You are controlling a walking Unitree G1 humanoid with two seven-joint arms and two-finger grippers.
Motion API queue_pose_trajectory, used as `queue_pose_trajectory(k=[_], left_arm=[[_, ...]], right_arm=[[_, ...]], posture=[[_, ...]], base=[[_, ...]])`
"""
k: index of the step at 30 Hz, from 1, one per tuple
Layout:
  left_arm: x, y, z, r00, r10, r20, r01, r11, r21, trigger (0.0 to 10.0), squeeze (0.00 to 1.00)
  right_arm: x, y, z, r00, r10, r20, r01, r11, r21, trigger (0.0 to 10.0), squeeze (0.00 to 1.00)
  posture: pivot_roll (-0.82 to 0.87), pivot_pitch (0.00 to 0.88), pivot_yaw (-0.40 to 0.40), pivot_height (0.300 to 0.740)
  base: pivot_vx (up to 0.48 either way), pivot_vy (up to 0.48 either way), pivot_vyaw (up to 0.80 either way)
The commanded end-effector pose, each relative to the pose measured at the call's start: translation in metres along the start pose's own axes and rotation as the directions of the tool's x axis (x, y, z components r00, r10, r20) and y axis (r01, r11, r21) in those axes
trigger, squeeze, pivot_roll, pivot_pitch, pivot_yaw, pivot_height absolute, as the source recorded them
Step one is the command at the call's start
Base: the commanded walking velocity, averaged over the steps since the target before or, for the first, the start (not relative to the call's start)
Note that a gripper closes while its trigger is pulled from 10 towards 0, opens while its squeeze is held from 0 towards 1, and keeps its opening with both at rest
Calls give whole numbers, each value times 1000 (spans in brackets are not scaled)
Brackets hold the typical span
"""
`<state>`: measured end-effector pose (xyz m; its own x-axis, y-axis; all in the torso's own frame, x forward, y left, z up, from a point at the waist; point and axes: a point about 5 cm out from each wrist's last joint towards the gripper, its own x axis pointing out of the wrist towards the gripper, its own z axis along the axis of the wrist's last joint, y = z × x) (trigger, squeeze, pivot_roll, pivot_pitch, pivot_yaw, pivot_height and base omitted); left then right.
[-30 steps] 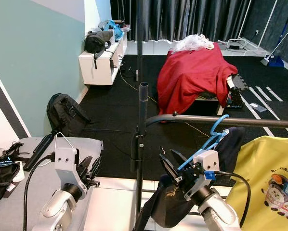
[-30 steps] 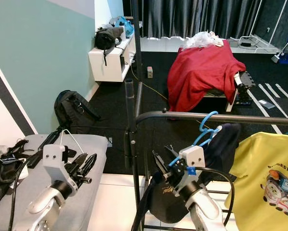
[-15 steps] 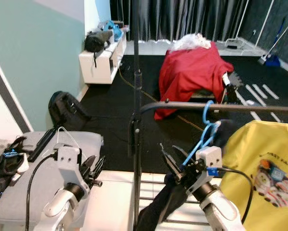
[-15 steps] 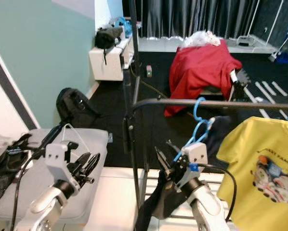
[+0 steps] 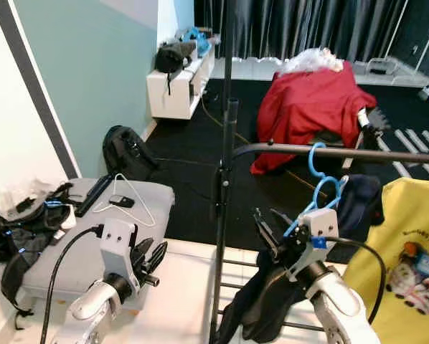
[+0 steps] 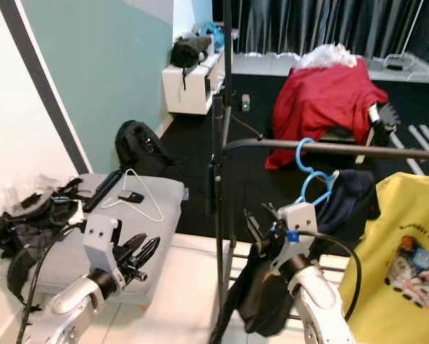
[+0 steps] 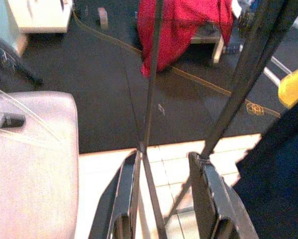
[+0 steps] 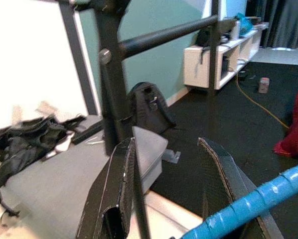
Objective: Hang hanger
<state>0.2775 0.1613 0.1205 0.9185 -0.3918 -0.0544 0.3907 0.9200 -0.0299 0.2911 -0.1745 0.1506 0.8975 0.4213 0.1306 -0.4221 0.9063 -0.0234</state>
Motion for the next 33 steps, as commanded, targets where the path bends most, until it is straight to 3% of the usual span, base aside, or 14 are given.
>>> queue_pose_trajectory(k=[1,2,5,11,16,18,24,25,28,29,33], left_arm=[[3,1,3,999,-17,-28,18,999,41,10000,0],[5,2,6,1000,-21,-16,21,999,38,10000,0],[8,4,8,1000,-6,7,5,1000,18,10000,0],[10,7,4,997,77,23,-78,997,19,10000,0],[13,3,6,997,75,16,-75,997,18,10000,0],[13,1,7,998,67,10,-67,997,25,10000,0],[10,-1,7,999,48,7,-48,998,38,10000,0],[8,-4,5,1000,17,-2,-17,999,46,10000,0],[7,-6,5,1000,-4,-7,5,999,49,10000,0],[6,-10,3,999,-36,-14,36,998,54,10000,0],[5,-13,2,998,-61,-21,62,996,61,10000,0]], right_arm=[[7,-24,29,998,-3,65,2,1000,15,10000,0],[10,-34,44,993,-24,114,24,1000,5,10000,0],[13,-38,55,981,-70,183,79,996,-41,10000,0],[20,-29,43,964,-169,203,199,971,-136,10000,0],[34,-11,36,979,-98,181,106,994,-40,10000,0],[40,-4,32,987,-57,147,55,998,23,10000,1000],[40,0,28,992,-58,116,53,998,43,10000,1000],[38,0,20,995,-82,56,80,996,40,10000,533],[37,0,14,995,-102,14,102,994,33,10000,533],[35,2,4,992,-109,-58,110,994,20,10000,0],[30,6,-10,986,-98,-137,101,995,14,10000,0]], posture=[[-75,42,36,735],[-79,37,31,735],[-86,38,29,735],[-91,48,29,735],[-86,57,33,735],[-79,65,26,735],[-83,72,25,735],[-85,75,26,735],[-85,75,26,735],[-84,77,27,735],[-83,78,30,735]], base=[[0,0,0],[0,0,0],[0,0,0],[0,0,0],[0,0,0],[0,0,0],[0,0,0],[0,0,0],[0,0,0],[0,0,0],[0,0,0]])
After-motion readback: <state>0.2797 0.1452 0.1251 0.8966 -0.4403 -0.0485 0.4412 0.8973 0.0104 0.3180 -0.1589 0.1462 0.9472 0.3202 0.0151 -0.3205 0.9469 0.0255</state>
